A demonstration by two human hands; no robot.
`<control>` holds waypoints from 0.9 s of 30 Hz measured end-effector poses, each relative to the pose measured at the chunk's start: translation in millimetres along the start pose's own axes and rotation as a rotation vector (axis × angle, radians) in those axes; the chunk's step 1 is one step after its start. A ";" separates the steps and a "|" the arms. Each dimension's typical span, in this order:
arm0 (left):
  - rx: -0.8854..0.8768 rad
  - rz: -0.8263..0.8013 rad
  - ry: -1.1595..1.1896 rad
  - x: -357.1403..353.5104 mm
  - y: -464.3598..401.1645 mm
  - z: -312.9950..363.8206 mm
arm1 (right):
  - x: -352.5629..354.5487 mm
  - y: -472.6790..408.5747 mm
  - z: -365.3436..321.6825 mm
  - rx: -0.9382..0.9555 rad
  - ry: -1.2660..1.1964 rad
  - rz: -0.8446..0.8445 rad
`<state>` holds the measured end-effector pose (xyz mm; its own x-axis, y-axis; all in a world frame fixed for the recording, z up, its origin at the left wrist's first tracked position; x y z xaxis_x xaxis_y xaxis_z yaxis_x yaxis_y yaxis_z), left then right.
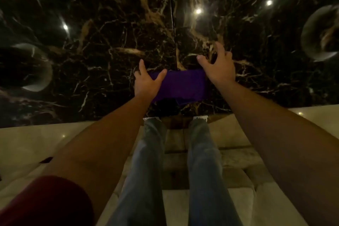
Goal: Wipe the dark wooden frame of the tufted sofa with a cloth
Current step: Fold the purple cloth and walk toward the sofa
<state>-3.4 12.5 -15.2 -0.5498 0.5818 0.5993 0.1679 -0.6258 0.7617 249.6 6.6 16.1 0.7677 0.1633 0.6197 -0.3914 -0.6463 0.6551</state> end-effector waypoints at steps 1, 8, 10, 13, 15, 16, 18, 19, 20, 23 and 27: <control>0.017 -0.022 0.015 -1.5 0.2 -0.1 | -2.5 -0.4 0.6 -0.005 -0.013 -0.004; 0.160 -0.120 0.147 -22.1 -0.9 -14.6 | -43.2 9.5 25.6 -0.143 -0.113 -0.084; 0.174 -0.123 0.153 -24.3 -0.5 -15.5 | -53.9 15.2 28.6 -0.151 -0.138 -0.072; 0.179 -0.142 0.152 -28.5 -1.5 -14.7 | -64.3 17.7 31.3 -0.189 -0.172 -0.049; 0.167 -0.188 0.163 -30.1 -1.1 -14.3 | -68.0 16.0 30.6 -0.241 -0.210 -0.061; 0.144 -0.203 0.162 -29.5 -2.2 -12.6 | -68.4 13.6 29.3 -0.261 -0.228 -0.072; 0.113 -0.205 0.191 -26.7 1.3 -12.7 | -67.6 13.2 26.8 -0.274 -0.219 -0.108; 0.093 -0.197 0.205 -25.1 0.4 -11.0 | -65.2 10.6 24.4 -0.259 -0.212 -0.112; 0.077 -0.193 0.228 -21.9 4.7 -10.8 | -61.6 12.3 22.7 -0.245 -0.208 -0.115; 0.085 -0.169 0.346 -12.7 15.5 -8.9 | -53.7 18.6 14.6 -0.204 -0.222 -0.113; 0.096 -0.124 0.464 2.8 40.5 1.6 | -36.2 32.5 9.7 -0.204 -0.290 -0.152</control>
<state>3.2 -10.3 17.7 -0.8736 0.3421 0.3460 0.1407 -0.5032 0.8526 213.9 -27.6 10.8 0.9249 0.0094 0.3801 -0.3326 -0.4644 0.8208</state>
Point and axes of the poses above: each hand's wrist, its own y-axis away from the middle knuckle, its own x-axis out of the back of the hand, z = x × y, the point moved 2 cm from there along -y, towards the middle knuckle, and after that the axes turned 6 degrees about -y, right-handed, at the moved point
